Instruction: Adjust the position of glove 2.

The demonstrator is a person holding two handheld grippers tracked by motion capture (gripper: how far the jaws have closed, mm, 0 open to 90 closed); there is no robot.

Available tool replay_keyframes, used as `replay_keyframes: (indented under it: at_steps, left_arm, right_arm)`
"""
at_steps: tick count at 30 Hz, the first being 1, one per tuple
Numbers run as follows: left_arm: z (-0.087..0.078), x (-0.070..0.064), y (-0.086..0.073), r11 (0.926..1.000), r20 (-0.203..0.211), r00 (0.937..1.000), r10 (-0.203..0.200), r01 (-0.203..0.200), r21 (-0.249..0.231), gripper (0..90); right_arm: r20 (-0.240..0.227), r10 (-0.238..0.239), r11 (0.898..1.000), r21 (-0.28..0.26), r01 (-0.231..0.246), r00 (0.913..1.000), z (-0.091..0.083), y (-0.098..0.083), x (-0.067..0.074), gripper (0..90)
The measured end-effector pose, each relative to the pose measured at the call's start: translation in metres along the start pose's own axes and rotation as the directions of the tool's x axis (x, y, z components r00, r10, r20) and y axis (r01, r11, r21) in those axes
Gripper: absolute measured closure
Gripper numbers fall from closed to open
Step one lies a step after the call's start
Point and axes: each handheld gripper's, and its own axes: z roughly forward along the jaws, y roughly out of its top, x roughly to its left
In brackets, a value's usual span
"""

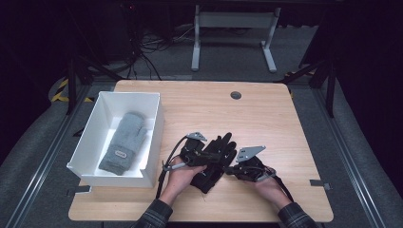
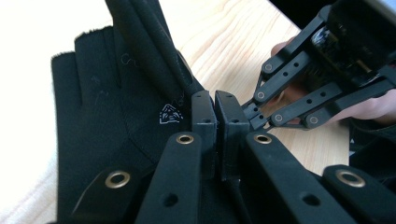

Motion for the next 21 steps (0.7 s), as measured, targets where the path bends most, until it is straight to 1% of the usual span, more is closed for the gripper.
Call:
replay_keyframes:
  at_steps: [6, 8, 10, 11, 12, 14, 15, 16, 18, 20, 21]
  left_arm:
    - [0.004, -0.002, -0.002, 0.9999, 0.002, 1.0, 0.003, -0.003, 0.013, 87.8]
    - [0.007, -0.002, -0.003, 0.9997, 0.005, 1.0, 0.006, -0.006, 0.025, 87.8]
    - [0.008, -0.002, -0.004, 0.9993, -0.008, 1.0, -0.002, 0.002, 0.038, 87.2]
    - [0.008, -0.002, -0.004, 0.9994, -0.007, 1.0, -0.002, 0.003, 0.033, 86.1]
    - [0.008, -0.001, -0.005, 0.9997, 0.003, 1.0, -0.004, 0.004, 0.022, 84.1]
    - [0.006, -0.001, -0.005, 0.9999, -0.003, 1.0, 0.0, 0.0, 0.013, 74.9]
    - [0.004, -0.003, -0.004, 0.9999, -0.009, 0.9999, 0.006, -0.006, 0.009, 72.2]
    - [0.002, -0.004, -0.004, 0.9999, -0.006, 0.9999, 0.011, -0.011, 0.001, 70.4]
    - [-0.001, -0.006, -0.004, 0.9996, -0.005, 0.9997, 0.025, -0.025, -0.009, 71.8]
    - [-0.002, -0.009, -0.005, 0.9992, -0.016, 0.9991, 0.04, -0.04, -0.002, 78.4]
    - [-0.001, -0.01, -0.005, 0.9985, -0.026, 0.9982, 0.053, -0.053, 0.013, 81.6]
  right_arm:
    - [0.002, -0.003, 1.0, 0.001, 0.003, 1.0, 0.003, 0.001, 0.001, 90.0]
    - [0.002, -0.001, 1.0, -0.003, 0.001, 1.0, 0.004, 0.002, 0.001, 90.0]
    - [0.002, -0.004, 1.0, -0.004, 0.004, 1.0, 0.004, 0.002, 0.001, 90.0]
    - [0.0, -0.004, 1.0, -0.003, 0.004, 1.0, 0.004, 0.002, 0.001, 90.0]
    - [0.002, -0.003, 1.0, 0.0, 0.003, 1.0, 0.003, 0.002, 0.001, 90.0]
    - [0.006, -0.007, 1.0, -0.006, 0.007, 1.0, 0.0, 0.002, 0.001, 90.0]
    - [0.012, -0.005, 1.0, -0.013, 0.006, 0.9999, -0.004, 0.001, 0.0, 90.0]
    - [0.021, 0.004, 1.0, -0.025, -0.003, 0.9998, -0.009, 0.0, -0.002, 90.0]
    - [0.038, 0.018, 0.999, -0.042, -0.016, 0.9991, -0.017, -0.002, -0.006, 85.0]
    - [0.061, 0.043, 0.998, -0.055, -0.039, 0.9972, -0.027, -0.007, -0.013, 79.7]
    - [0.073, 0.049, 0.997, -0.058, -0.045, 0.9961, -0.03, -0.009, -0.015, 76.2]
